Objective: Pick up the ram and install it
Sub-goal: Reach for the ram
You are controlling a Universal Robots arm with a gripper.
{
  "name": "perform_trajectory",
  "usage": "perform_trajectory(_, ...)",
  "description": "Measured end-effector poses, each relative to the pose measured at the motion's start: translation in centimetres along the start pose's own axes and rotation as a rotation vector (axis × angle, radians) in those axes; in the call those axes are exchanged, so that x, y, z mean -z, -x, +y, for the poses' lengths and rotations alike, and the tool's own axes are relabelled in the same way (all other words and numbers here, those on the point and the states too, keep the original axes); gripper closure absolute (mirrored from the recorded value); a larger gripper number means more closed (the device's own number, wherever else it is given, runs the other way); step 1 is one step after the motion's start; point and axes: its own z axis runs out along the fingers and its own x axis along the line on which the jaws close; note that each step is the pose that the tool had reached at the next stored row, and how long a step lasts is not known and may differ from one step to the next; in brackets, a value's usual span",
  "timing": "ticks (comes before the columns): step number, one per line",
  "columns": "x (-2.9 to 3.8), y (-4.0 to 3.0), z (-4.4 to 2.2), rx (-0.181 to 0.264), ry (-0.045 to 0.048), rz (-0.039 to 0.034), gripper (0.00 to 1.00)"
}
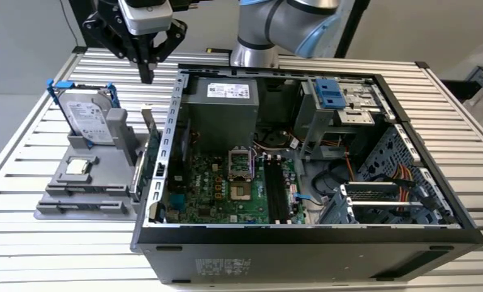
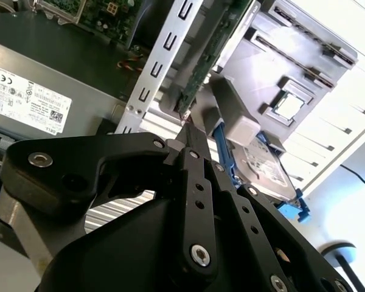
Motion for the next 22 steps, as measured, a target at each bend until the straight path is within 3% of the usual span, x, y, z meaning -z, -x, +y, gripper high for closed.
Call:
perform_trajectory(11, -0.02, -1.03, -0.07, 0.0, -0.0001, 0.0012, 1.0)
perform_trajectory(22, -0.07, -2.33, -0.17, 0.005, 0.0006, -0.0023, 1.0)
